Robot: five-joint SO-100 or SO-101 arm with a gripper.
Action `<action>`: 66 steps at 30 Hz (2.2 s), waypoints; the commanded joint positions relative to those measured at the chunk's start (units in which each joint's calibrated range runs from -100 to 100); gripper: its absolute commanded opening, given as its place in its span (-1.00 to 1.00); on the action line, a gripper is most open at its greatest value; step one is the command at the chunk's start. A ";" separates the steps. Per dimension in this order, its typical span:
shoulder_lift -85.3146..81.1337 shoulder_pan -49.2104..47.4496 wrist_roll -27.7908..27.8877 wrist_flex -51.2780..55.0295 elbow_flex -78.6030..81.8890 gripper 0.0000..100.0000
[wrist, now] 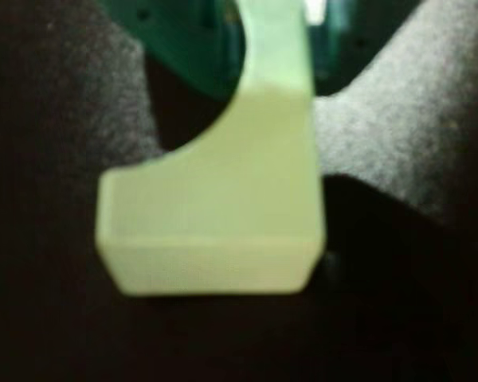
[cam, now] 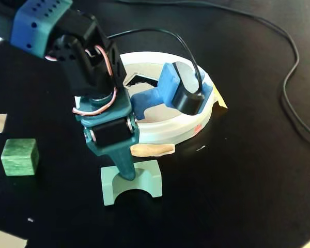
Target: Pick up the U shape block and drop it in corresponding U shaped hole
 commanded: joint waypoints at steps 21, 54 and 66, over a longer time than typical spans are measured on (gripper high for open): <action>-39.86 -17.80 -13.72 17.65 -4.88 -0.98; -27.95 -33.03 -27.89 13.53 -5.79 -0.97; -11.20 -38.28 -32.72 -3.12 -8.25 -0.97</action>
